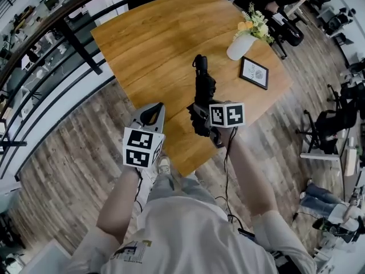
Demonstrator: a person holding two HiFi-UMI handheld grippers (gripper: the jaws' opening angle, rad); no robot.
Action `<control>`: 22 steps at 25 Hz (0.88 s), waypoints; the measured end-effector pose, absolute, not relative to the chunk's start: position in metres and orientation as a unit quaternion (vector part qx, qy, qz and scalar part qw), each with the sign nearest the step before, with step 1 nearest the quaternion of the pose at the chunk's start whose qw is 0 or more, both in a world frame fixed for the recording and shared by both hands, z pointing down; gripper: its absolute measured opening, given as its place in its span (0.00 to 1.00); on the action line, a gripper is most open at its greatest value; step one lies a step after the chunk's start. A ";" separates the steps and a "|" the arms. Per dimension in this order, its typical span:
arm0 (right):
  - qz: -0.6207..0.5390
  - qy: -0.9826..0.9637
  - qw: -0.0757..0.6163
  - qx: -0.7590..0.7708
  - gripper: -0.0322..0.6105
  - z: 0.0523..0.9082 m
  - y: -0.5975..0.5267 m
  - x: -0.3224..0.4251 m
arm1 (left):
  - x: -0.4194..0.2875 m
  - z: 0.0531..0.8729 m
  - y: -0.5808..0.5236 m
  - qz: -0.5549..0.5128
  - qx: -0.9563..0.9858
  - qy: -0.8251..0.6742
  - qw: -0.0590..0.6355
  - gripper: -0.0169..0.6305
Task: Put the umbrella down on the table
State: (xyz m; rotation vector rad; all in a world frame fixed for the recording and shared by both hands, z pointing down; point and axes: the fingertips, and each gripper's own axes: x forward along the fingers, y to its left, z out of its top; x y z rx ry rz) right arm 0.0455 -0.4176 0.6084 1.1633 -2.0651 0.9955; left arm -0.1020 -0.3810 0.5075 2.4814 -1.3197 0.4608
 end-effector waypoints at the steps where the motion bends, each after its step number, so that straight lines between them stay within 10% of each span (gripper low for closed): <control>1: 0.373 -0.769 0.290 0.431 0.48 0.616 -0.422 0.045 | -0.100 0.516 -0.385 0.165 0.860 -0.458 0.151 0.05; 22: 0.409 -0.727 0.395 0.384 0.50 0.745 -0.471 0.046 | -0.092 0.630 -0.420 0.231 0.823 -0.451 0.258 0.05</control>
